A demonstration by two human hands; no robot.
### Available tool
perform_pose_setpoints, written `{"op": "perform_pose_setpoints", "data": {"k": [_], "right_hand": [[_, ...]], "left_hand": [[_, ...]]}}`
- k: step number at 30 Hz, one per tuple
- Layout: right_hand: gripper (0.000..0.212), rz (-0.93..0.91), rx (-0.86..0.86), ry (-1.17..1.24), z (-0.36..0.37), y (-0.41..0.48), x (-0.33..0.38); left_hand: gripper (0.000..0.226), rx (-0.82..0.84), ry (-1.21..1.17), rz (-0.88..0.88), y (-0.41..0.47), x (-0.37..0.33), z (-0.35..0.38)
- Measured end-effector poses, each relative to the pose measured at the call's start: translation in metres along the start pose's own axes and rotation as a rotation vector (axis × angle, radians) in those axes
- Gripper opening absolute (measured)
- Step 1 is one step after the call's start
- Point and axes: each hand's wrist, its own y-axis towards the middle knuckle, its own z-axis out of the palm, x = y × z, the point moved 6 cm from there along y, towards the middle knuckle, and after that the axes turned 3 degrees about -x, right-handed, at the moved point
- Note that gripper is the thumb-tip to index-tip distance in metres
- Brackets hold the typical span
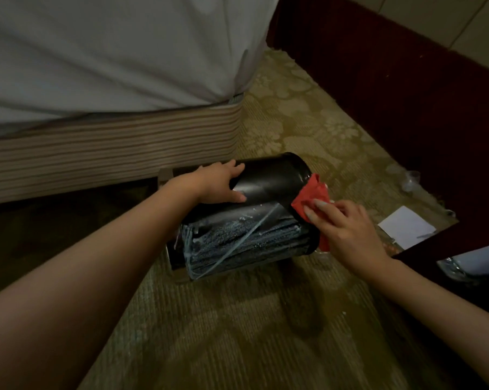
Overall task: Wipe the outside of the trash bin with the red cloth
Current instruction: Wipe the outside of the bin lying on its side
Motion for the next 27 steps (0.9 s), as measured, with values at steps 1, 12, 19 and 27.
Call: {"op": "perform_pose_setpoints", "data": {"k": [1, 12, 19, 27], "right_hand": [[0.069, 0.017, -0.024, 0.006, 0.0, 0.011, 0.004], [0.054, 0.077, -0.045, 0.093, -0.002, 0.03, 0.003], [0.04, 0.174, 0.062, 0.11, -0.002, 0.073, -0.002], [0.044, 0.152, -0.025, 0.181, -0.002, 0.045, 0.002]], "left_hand": [[0.077, -0.003, 0.011, -0.002, 0.0, -0.001, 0.0], [0.078, 0.014, -0.026, -0.006, -0.002, 0.002, 0.001], [0.074, 0.006, 0.02, -0.03, -0.004, -0.004, 0.003], [0.076, 0.012, -0.05, -0.023, 0.001, 0.004, 0.002]]}}
